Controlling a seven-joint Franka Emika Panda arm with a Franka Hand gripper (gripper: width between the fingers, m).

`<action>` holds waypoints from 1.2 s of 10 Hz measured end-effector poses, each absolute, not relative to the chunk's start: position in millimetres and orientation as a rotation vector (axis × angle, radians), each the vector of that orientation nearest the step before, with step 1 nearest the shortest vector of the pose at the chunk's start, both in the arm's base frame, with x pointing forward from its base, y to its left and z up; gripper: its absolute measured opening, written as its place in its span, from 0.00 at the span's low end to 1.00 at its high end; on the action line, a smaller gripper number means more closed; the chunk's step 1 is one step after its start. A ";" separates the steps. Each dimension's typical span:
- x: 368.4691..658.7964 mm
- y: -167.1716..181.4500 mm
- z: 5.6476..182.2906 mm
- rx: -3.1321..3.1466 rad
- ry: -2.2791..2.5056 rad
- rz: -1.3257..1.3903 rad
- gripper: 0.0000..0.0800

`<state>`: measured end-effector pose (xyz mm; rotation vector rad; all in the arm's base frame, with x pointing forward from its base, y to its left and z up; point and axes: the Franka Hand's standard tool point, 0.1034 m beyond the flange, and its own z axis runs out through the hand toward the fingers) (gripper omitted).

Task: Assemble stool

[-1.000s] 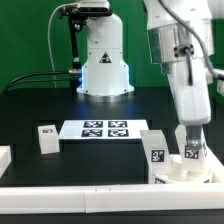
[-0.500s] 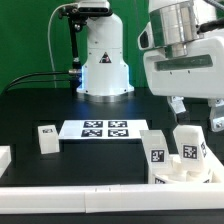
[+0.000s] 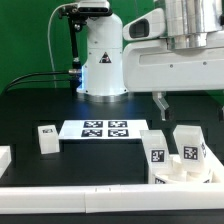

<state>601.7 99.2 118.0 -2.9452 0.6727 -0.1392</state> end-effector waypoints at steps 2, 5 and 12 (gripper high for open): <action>602.2 96.9 117.0 -2.986 0.500 -0.167 0.81; 603.1 93.4 117.0 -3.059 0.120 -0.179 0.81; 611.1 95.8 117.8 -3.025 -0.825 -0.158 0.81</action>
Offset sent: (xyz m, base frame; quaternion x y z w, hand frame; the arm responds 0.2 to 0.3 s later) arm 0.0000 0.0000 0.0000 0.0000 0.0000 -0.1938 0.9810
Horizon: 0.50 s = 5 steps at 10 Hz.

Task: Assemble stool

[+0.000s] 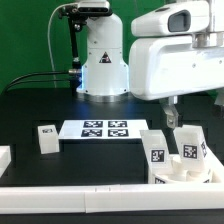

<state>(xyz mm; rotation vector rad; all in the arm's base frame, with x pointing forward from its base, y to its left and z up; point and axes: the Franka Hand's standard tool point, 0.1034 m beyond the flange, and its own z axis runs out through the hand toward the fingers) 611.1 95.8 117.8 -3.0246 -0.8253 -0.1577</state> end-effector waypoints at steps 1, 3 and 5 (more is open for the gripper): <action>611.3 93.3 117.6 -3.014 -0.898 -0.154 0.81; 608.4 91.5 115.3 -2.975 -1.075 -0.123 0.81; 597.2 103.3 105.2 -2.918 -1.206 -0.052 0.81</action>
Offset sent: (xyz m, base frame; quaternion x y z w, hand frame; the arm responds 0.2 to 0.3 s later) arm -0.0223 0.0335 -0.0155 0.0951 -0.0475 -0.1706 0.9796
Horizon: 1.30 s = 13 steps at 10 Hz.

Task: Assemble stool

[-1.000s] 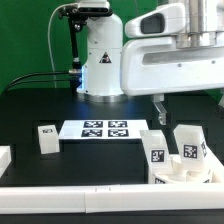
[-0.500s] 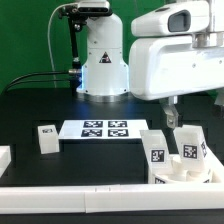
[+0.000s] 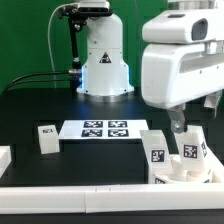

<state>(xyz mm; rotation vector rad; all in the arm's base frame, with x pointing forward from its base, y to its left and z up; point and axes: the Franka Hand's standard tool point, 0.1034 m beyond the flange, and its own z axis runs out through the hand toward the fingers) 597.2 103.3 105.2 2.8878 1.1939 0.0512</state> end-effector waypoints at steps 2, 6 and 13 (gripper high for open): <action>594.0 105.1 95.5 2.801 1.339 0.015 0.81; 593.4 109.5 76.6 2.838 1.241 -0.003 0.80; 595.0 107.2 75.6 3.057 0.508 0.024 0.42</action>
Offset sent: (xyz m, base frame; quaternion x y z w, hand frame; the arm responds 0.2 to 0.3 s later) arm 0.0072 0.0215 -0.0167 0.0046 0.0066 0.0280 0.9996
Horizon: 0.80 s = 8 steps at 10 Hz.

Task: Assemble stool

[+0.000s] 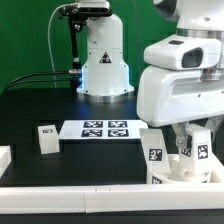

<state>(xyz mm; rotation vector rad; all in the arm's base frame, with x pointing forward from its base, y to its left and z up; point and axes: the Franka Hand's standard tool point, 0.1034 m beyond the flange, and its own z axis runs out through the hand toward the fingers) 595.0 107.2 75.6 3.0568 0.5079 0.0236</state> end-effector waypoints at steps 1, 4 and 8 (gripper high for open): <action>594.8 108.9 75.5 3.092 0.242 0.032 0.42; 597.4 111.2 79.4 3.105 -0.288 0.031 0.42; 595.5 111.6 76.9 3.002 -1.018 0.004 0.42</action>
Offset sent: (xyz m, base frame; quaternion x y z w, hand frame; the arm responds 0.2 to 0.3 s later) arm 0.0088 -0.0012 0.0119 0.0068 0.0063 0.2182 0.9759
